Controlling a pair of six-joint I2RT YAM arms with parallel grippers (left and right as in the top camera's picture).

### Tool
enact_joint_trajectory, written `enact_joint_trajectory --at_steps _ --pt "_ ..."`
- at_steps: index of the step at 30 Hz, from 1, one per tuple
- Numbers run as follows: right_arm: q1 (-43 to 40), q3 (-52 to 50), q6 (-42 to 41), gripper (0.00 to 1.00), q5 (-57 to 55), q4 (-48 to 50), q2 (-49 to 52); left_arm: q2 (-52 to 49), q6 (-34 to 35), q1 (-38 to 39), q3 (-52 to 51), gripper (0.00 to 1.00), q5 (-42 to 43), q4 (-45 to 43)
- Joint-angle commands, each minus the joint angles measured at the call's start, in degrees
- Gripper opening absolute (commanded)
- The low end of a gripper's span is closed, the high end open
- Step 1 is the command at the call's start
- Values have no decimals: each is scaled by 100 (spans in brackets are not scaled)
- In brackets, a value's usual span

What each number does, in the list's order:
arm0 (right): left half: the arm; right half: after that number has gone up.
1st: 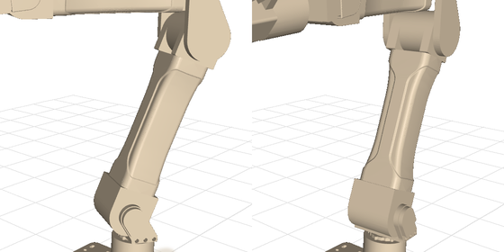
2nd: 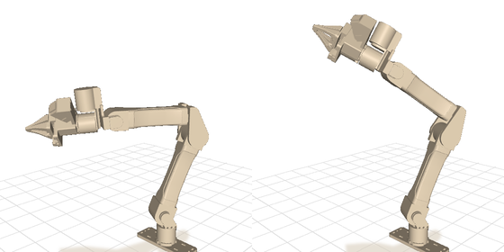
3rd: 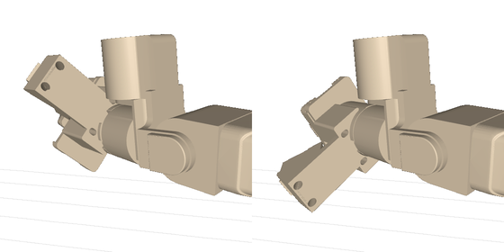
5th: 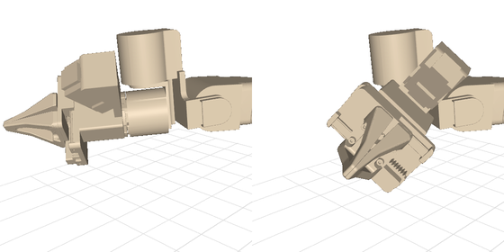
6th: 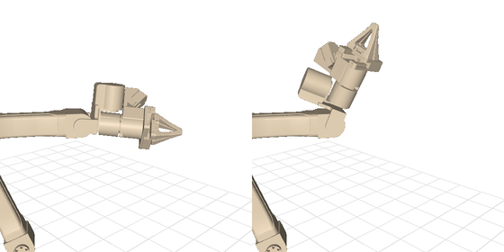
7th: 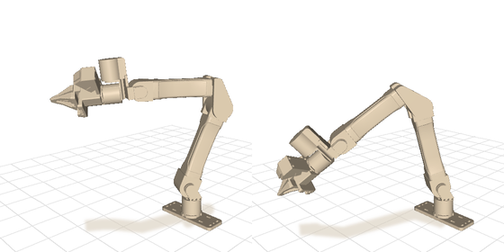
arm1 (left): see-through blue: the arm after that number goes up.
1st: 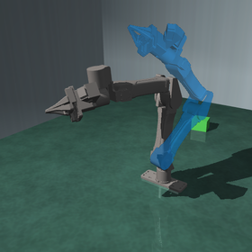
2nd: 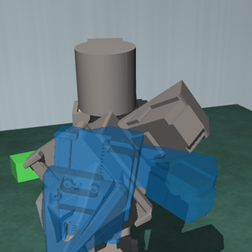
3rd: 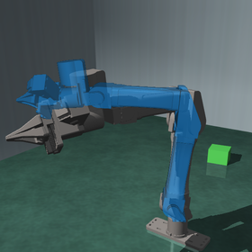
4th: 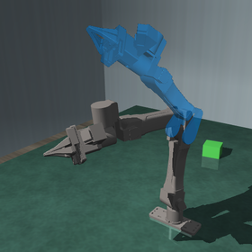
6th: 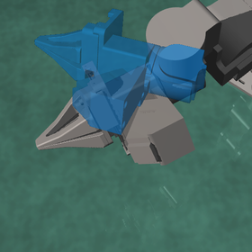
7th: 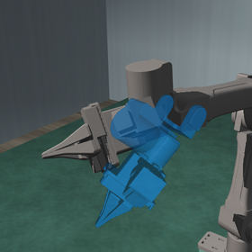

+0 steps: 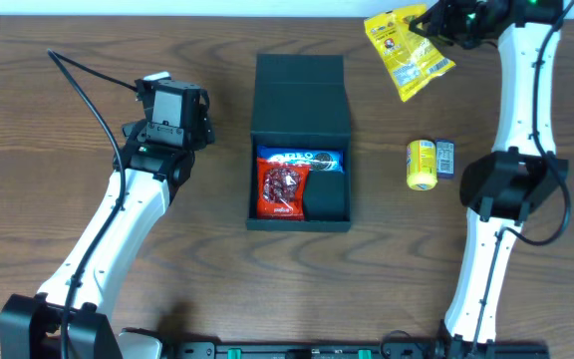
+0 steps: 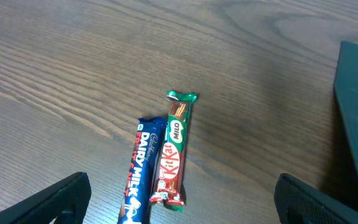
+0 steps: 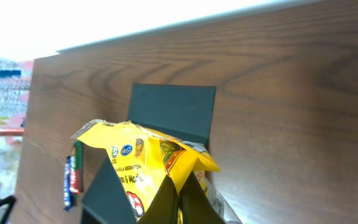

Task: Pack container
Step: 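Carry the yellow bag over the box and lower it inside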

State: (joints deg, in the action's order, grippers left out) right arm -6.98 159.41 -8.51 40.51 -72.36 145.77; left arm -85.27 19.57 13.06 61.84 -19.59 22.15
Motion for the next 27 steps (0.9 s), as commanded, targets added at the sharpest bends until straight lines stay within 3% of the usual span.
enact_joint_trajectory --at_steps 1,4,9,16,20,27 --pt "-188 -22 -216 2 173 -72 -938 63 -31 -28 57 96 13 13" --pt "-378 -516 -216 2 85 -42 -1613 63 -33 -31 57 95 -22 11" --pt "-439 -2175 -225 2 -122 439 -3112 63 -107 -31 57 95 -444 15" --pt "345 -4271 -752 2 -321 424 -4343 63 -422 -31 57 96 -435 -15" --pt "1115 -5189 -1919 2 -319 643 -4389 63 -424 -31 57 95 -435 -160" --pt "2190 -6839 -4144 2 -295 2092 -4389 63 -422 -31 57 95 -433 -179"
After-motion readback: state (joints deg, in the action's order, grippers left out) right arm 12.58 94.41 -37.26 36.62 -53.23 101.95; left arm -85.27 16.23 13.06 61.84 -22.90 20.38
